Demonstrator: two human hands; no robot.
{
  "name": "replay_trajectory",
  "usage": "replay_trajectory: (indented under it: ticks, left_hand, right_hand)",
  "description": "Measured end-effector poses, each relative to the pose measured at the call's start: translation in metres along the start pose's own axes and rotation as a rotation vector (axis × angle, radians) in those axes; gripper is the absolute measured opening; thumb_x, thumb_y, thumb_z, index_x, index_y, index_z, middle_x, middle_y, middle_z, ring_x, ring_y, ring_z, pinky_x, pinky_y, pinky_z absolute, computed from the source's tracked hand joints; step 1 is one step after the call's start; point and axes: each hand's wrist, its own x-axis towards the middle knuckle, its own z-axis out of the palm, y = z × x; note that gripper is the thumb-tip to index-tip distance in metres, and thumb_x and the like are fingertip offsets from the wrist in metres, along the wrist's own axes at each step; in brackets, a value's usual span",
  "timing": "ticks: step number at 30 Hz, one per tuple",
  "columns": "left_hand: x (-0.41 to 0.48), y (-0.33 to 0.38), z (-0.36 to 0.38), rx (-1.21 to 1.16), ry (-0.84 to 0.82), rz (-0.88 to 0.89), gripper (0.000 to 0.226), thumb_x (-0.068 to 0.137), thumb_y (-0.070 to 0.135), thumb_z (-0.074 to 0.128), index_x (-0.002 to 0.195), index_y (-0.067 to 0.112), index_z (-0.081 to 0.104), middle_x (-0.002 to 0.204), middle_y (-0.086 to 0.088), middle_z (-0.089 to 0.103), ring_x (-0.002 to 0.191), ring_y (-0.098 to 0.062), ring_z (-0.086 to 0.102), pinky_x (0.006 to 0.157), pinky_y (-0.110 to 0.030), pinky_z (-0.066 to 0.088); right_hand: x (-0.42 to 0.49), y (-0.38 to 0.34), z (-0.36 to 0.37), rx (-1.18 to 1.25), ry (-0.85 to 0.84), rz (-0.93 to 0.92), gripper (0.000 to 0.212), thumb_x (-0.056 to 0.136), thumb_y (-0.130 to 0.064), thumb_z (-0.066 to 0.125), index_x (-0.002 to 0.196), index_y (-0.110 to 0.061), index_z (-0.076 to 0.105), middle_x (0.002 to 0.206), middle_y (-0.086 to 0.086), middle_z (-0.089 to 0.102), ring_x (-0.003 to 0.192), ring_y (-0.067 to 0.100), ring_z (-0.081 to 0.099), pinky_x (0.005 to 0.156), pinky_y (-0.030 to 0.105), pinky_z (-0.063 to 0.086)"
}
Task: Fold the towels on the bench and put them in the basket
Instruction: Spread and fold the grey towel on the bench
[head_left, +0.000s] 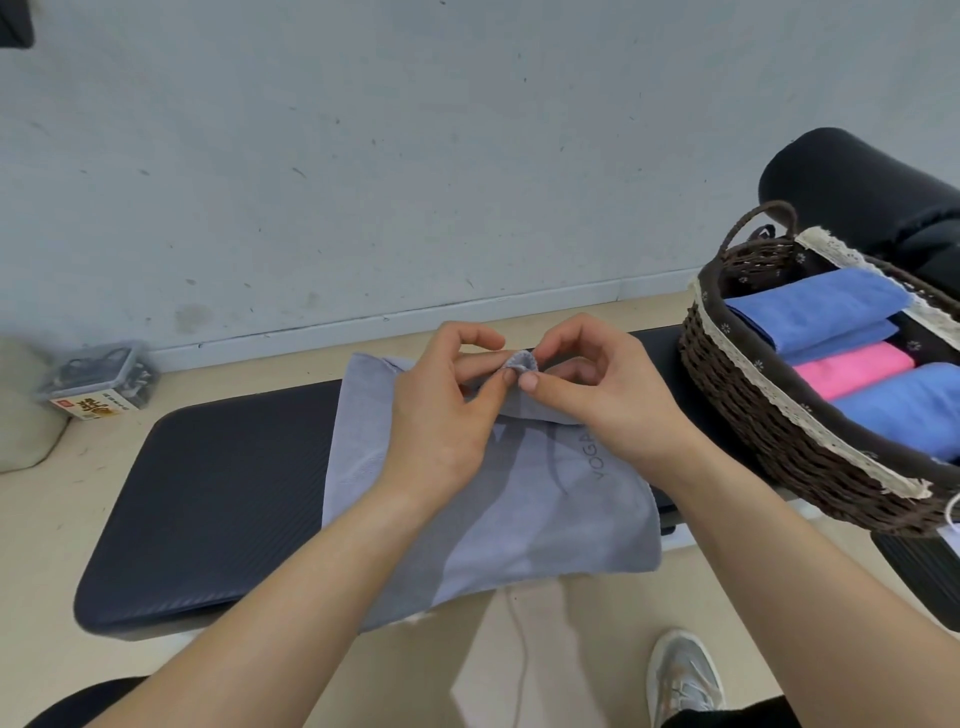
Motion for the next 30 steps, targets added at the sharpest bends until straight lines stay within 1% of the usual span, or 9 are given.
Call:
replay_trajectory:
  ticks: [3, 5, 11, 15, 18, 22, 26, 28, 30]
  left_hand:
    - [0.0, 0.002, -0.001, 0.023, -0.013, 0.004, 0.021, 0.095, 0.018, 0.068, 0.109, 0.026, 0.055, 0.093, 0.018, 0.076, 0.091, 0.008, 0.065, 0.071, -0.005, 0.039]
    - [0.0, 0.002, 0.001, 0.037, -0.026, 0.003, 0.022, 0.094, 0.02, 0.069, 0.111, 0.026, 0.056, 0.093, 0.019, 0.076, 0.091, 0.009, 0.065, 0.071, -0.006, 0.04]
    - [0.001, -0.003, 0.005, 0.055, -0.066, 0.018, 0.027, 0.092, 0.02, 0.071, 0.112, 0.031, 0.056, 0.092, 0.019, 0.076, 0.086, 0.006, 0.066, 0.07, -0.008, 0.042]
    - [0.006, -0.022, 0.002, 0.202, -0.135, 0.038, 0.03, 0.087, 0.026, 0.074, 0.111, 0.032, 0.057, 0.095, 0.02, 0.072, 0.095, 0.001, 0.065, 0.082, -0.025, 0.05]
    - [0.016, -0.044, -0.013, 0.586, -0.178, 0.12, 0.022, 0.085, 0.032, 0.071, 0.103, 0.034, 0.058, 0.093, 0.022, 0.067, 0.094, -0.005, 0.061, 0.091, -0.038, 0.044]
    - [0.031, -0.063, -0.046, 0.784, -0.185, 0.049, 0.013, 0.09, 0.04, 0.065, 0.099, 0.036, 0.057, 0.091, 0.021, 0.064, 0.092, -0.005, 0.057, 0.099, -0.037, 0.025]
    - [0.039, -0.077, -0.075, 0.843, -0.165, 0.043, 0.021, 0.091, 0.038, 0.064, 0.097, 0.035, 0.043, 0.081, 0.018, 0.059, 0.081, -0.001, 0.053, 0.102, -0.037, 0.025]
    - [0.037, -0.08, -0.085, 0.812, -0.172, 0.039, 0.023, 0.093, 0.028, 0.06, 0.095, 0.032, 0.038, 0.077, 0.012, 0.057, 0.074, -0.003, 0.049, 0.093, -0.035, 0.032]
    - [0.035, -0.08, -0.093, 0.717, -0.183, 0.01, 0.023, 0.094, 0.012, 0.054, 0.09, 0.028, 0.038, 0.073, 0.009, 0.053, 0.065, -0.008, 0.043, 0.069, -0.032, 0.038]
  right_hand:
    - [0.0, -0.001, 0.0, -0.033, 0.007, -0.009, 0.021, 0.085, -0.013, 0.078, 0.104, -0.016, 0.069, 0.097, 0.005, 0.07, 0.074, 0.014, 0.066, 0.075, 0.029, 0.054]
    - [0.001, 0.0, 0.0, -0.077, 0.014, -0.031, 0.014, 0.087, -0.013, 0.076, 0.099, -0.018, 0.072, 0.093, 0.001, 0.072, 0.075, 0.013, 0.064, 0.078, 0.034, 0.055]
    - [0.002, 0.004, -0.002, -0.171, 0.059, -0.03, 0.003, 0.091, -0.017, 0.072, 0.091, -0.02, 0.072, 0.089, -0.001, 0.073, 0.077, 0.029, 0.063, 0.079, 0.044, 0.055]
    - [0.006, 0.011, -0.005, -0.238, 0.054, -0.019, 0.006, 0.094, -0.025, 0.065, 0.089, -0.029, 0.066, 0.087, -0.008, 0.07, 0.084, 0.016, 0.065, 0.077, 0.034, 0.053]
    - [0.007, 0.016, -0.008, -0.302, 0.122, 0.013, 0.01, 0.1, -0.024, 0.057, 0.091, -0.028, 0.059, 0.082, -0.01, 0.065, 0.076, 0.005, 0.057, 0.07, 0.018, 0.044]
    - [0.006, 0.025, -0.013, -0.404, 0.246, 0.081, 0.011, 0.102, -0.027, 0.05, 0.092, -0.031, 0.052, 0.085, -0.011, 0.06, 0.075, 0.001, 0.052, 0.062, 0.013, 0.039]
    - [0.012, 0.034, -0.017, -0.403, 0.334, 0.134, 0.006, 0.103, -0.025, 0.048, 0.101, -0.023, 0.053, 0.089, -0.011, 0.056, 0.08, 0.001, 0.052, 0.066, 0.016, 0.037]
    - [0.015, 0.036, -0.017, -0.379, 0.359, 0.162, 0.007, 0.103, -0.025, 0.048, 0.103, -0.021, 0.053, 0.092, -0.01, 0.058, 0.084, 0.003, 0.053, 0.068, 0.017, 0.039]
    - [0.018, 0.039, -0.017, -0.372, 0.378, 0.191, 0.008, 0.103, -0.025, 0.047, 0.104, -0.02, 0.054, 0.094, -0.01, 0.058, 0.086, 0.002, 0.054, 0.069, 0.017, 0.039]
